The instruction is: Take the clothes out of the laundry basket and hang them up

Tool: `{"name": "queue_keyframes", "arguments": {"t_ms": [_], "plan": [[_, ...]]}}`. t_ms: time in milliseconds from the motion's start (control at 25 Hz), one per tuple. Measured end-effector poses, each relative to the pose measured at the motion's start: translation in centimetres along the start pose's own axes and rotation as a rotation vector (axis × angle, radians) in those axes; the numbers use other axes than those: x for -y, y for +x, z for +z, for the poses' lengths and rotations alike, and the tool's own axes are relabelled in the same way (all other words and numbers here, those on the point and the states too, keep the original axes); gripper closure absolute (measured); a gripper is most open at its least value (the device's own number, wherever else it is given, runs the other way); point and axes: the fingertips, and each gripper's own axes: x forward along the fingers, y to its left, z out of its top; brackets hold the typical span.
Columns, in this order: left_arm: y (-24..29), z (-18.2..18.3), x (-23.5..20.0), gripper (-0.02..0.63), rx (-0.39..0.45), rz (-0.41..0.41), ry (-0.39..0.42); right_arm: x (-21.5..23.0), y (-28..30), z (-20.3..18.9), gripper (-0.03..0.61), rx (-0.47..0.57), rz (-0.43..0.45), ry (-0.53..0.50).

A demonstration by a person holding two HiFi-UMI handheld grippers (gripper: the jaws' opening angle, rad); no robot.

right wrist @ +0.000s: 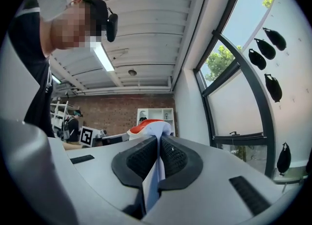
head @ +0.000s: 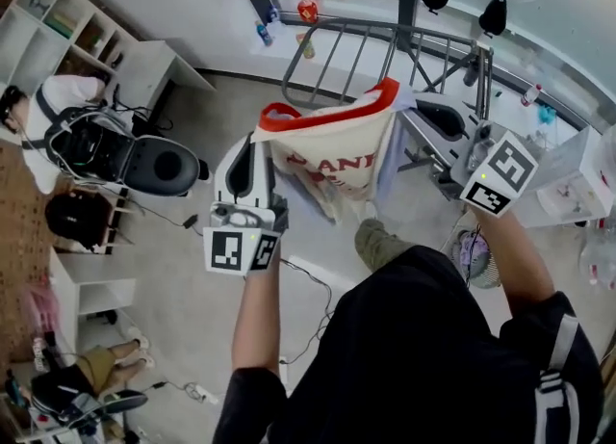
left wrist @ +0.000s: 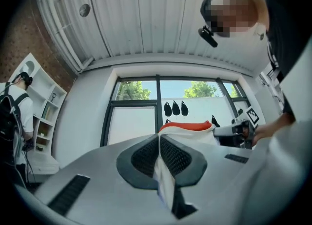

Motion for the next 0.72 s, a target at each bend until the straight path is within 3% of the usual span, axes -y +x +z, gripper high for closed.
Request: {"name": "queue_keyframes", "arguments": {"t_ms": [200,440,640,720], "plan": [[2.5,-0.6,-5.4,0.601,0.004,-0.006,-0.037,1.5,4.6,-2.6,0.569,-0.099,-0.011,0.063],[8.0,-0.2,-11.5,0.601,0.007,-0.026,-0.010,5.3,10.4,-1.6,0.569,-0.113,-0.056,0.066],[15.2,-1.5,-13.3,0.601,0.007,-0.075,-0.026,12.1,12.5,0.8,0.569,-0.092,-0.087,0.006],[18.5,-2.1,-14.0,0.601,0.005,-0.117,-0.021,15.2,13.3,2.0,0.569,-0.088,-0.137,-0.024]]}}
